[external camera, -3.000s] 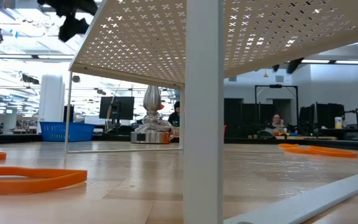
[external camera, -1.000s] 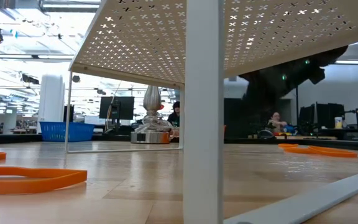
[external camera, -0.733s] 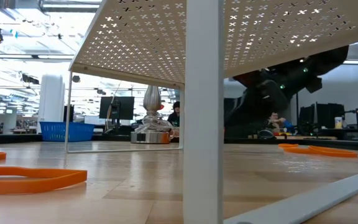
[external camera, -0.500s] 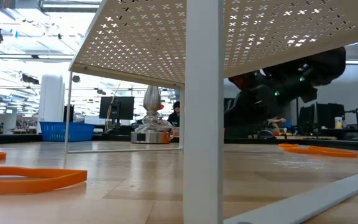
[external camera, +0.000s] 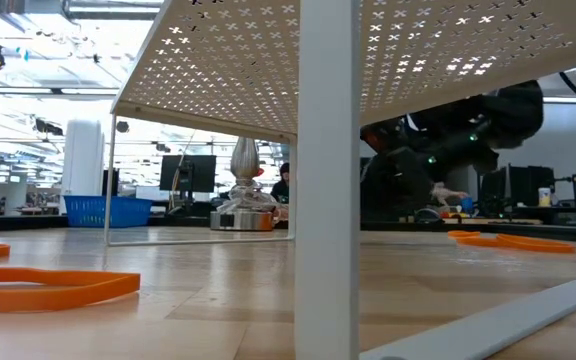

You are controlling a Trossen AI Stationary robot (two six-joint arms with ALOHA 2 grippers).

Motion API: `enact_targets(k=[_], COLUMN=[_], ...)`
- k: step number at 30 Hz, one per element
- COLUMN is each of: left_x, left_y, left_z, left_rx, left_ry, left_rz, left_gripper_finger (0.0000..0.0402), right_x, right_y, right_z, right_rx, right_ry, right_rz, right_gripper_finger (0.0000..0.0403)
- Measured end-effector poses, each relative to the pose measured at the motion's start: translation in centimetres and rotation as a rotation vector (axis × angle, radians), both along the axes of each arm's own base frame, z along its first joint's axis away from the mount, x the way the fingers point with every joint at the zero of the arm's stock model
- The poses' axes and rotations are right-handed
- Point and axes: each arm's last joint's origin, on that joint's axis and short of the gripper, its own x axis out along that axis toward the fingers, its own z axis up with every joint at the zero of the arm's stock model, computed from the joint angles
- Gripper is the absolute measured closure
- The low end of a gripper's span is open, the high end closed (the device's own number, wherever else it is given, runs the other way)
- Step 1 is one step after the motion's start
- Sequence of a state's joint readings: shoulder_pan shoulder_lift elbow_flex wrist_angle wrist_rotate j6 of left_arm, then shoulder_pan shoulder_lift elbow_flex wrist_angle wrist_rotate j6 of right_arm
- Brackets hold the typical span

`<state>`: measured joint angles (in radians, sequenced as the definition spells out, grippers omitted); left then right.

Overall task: Pick & Place Office Desk Supplies
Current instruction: Put the purple spring keychain into the blue bin

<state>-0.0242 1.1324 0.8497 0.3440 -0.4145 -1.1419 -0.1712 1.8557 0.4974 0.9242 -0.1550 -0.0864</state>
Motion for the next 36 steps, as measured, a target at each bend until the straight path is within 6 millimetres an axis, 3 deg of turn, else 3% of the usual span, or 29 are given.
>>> enact_targets(k=[6,12,20,36], left_x=[0.0,0.0,0.0,0.0], left_y=[0.0,0.0,-0.1,-0.2], left_z=[0.1,0.1,0.2,0.2], left_rx=[-0.001,0.000,0.002,0.012], left_ry=[-0.009,-0.015,-0.016,-0.012], left_rz=[0.005,0.004,0.001,-0.004], left_gripper_finger=[0.0270,0.0270,0.0270,0.0270], right_x=[0.7,1.6,1.2,-1.5], right_y=[-0.8,-0.7,-0.6,-1.6], right_z=[-0.9,-1.5,-2.7,0.1], right_rx=[0.034,0.056,0.086,0.238], right_ry=[0.112,0.100,0.209,0.413], right_rz=[0.000,0.051,0.052,-0.112], right_gripper_finger=[0.0337,0.0337,0.0337,0.0337])
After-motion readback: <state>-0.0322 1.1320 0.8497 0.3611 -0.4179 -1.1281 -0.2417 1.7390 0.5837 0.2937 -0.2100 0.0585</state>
